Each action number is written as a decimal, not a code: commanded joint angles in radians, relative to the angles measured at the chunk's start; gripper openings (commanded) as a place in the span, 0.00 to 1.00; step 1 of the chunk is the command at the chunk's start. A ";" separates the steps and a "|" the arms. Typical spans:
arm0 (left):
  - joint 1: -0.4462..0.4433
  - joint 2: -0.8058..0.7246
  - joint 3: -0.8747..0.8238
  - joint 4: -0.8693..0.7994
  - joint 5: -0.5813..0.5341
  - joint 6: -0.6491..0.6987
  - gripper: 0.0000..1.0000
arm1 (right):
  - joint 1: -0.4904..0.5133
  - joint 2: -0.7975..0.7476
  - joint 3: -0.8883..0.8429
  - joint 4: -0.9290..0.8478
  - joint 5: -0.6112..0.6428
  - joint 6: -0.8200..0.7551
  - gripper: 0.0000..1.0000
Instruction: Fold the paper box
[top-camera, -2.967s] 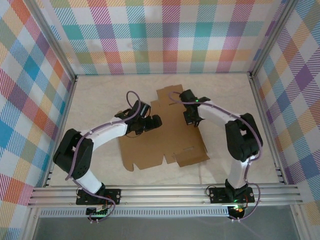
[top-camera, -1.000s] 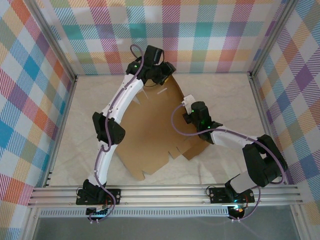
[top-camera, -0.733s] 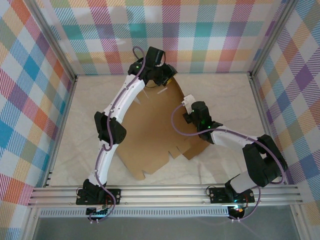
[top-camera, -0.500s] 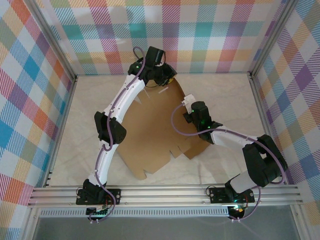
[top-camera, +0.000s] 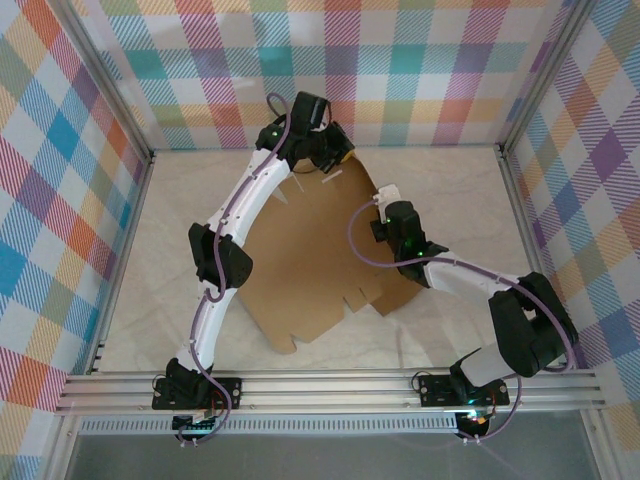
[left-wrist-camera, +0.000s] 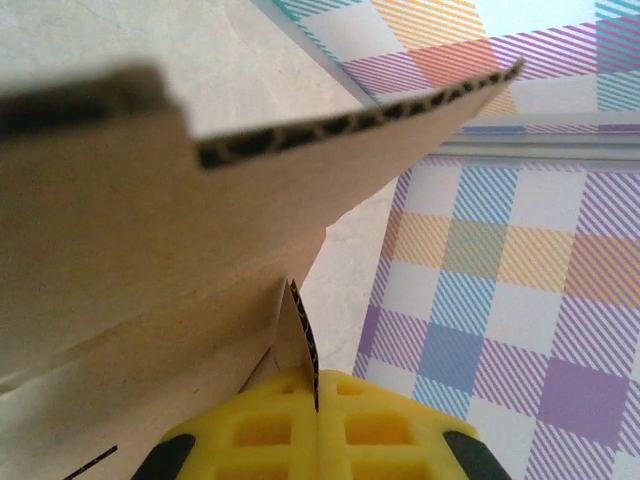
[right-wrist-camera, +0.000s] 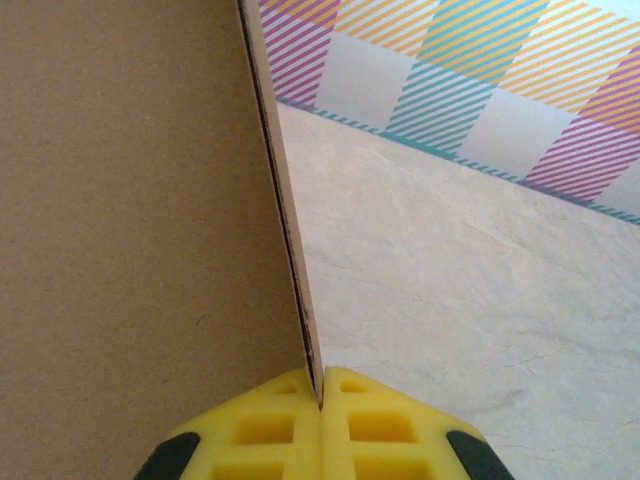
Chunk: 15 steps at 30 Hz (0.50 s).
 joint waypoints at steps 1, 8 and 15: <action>0.014 -0.059 0.035 0.068 0.018 -0.052 0.03 | 0.048 0.011 0.080 0.060 0.101 -0.052 0.00; 0.019 -0.050 0.083 0.099 0.032 -0.076 0.03 | 0.071 0.058 0.159 0.074 0.257 -0.261 0.00; 0.019 -0.077 0.104 0.133 0.023 -0.076 0.03 | 0.069 0.018 0.160 0.115 0.287 -0.190 0.00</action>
